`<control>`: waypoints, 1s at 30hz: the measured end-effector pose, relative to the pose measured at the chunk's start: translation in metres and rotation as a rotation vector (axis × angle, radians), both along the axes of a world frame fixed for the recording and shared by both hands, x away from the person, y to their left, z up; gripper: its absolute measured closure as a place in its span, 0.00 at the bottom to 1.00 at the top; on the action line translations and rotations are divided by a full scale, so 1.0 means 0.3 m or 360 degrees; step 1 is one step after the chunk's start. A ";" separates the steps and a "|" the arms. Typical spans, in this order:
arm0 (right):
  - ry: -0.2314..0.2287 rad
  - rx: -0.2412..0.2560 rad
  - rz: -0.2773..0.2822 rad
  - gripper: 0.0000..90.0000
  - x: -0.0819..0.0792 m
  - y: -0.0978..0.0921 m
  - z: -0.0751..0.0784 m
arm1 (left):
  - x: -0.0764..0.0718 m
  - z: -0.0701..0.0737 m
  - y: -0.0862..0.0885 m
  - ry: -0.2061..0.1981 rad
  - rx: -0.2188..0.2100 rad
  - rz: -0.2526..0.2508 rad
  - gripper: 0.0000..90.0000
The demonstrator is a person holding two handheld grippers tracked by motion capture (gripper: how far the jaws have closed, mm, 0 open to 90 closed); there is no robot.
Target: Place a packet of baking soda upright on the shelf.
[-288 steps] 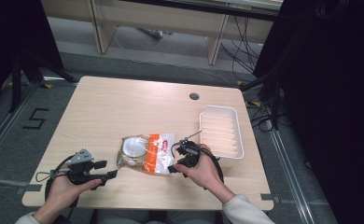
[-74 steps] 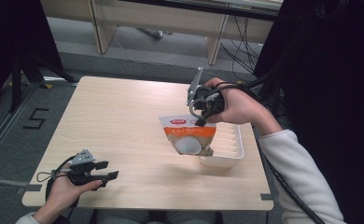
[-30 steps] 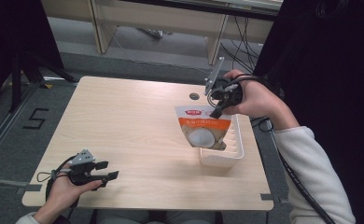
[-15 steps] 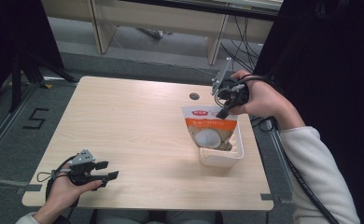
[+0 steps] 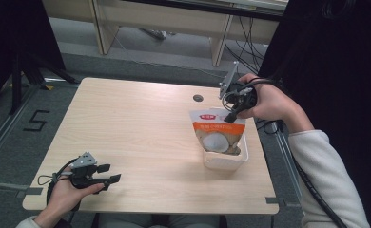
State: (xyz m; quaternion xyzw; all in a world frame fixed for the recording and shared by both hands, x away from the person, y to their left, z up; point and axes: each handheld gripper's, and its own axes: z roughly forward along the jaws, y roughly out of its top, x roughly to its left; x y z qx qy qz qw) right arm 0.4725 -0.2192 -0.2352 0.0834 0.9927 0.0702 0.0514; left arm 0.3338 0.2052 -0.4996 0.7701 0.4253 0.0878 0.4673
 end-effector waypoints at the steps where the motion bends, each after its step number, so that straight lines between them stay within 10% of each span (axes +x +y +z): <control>1: 0.0003 -0.0007 -0.0023 1.00 -0.004 -0.002 0.000 | 0.000 0.000 0.000 0.0000 0.0001 0.0000 0.39; 30: 0.0037 -0.0038 -0.0006 1.00 0.005 -0.044 -0.032 | 0.000 0.000 0.000 0.0001 0.0004 -0.0001 0.39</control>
